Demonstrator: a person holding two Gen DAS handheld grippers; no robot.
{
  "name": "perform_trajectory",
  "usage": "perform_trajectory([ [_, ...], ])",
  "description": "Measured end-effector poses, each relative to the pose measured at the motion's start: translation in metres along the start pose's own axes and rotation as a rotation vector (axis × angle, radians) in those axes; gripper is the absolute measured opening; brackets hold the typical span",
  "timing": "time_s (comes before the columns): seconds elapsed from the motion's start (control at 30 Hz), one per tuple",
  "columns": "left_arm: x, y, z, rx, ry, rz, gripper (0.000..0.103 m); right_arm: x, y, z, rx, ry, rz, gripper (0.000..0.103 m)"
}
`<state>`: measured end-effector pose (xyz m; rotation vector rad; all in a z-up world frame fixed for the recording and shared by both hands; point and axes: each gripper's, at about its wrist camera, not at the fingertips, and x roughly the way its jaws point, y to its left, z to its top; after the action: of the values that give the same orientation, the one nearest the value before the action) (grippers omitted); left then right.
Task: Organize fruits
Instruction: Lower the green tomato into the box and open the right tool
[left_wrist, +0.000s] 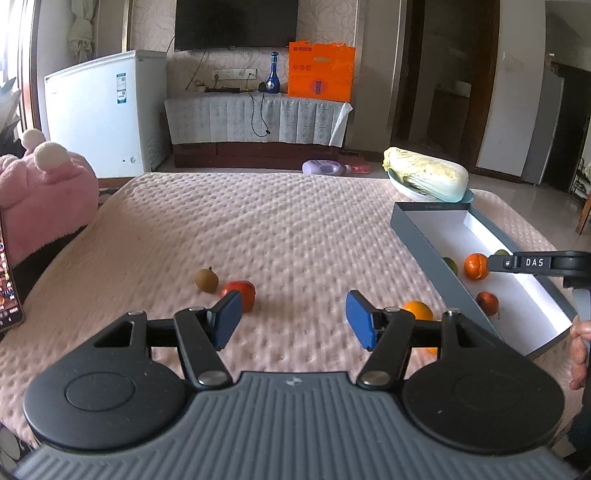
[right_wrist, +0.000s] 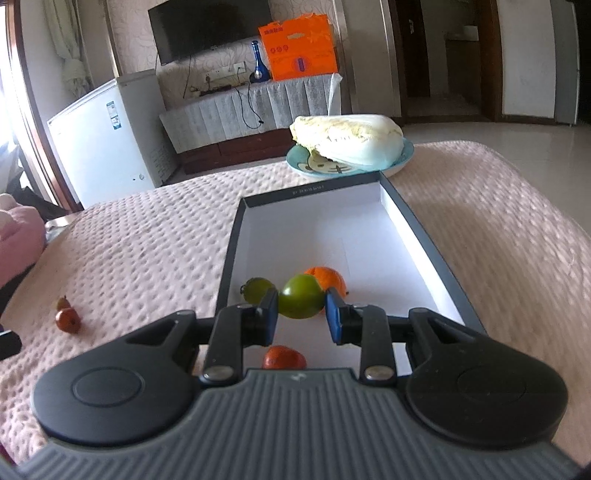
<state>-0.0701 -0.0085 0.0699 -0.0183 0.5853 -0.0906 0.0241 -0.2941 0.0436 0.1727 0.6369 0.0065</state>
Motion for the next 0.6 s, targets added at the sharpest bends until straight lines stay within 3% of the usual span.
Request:
perform_trajectory([
  [0.6, 0.0087, -0.0026, -0.0015, -0.007, 0.029, 0.005, 0.068, 0.0011, -0.0062, -0.0002, 0.033, 0.024, -0.006, 0.032],
])
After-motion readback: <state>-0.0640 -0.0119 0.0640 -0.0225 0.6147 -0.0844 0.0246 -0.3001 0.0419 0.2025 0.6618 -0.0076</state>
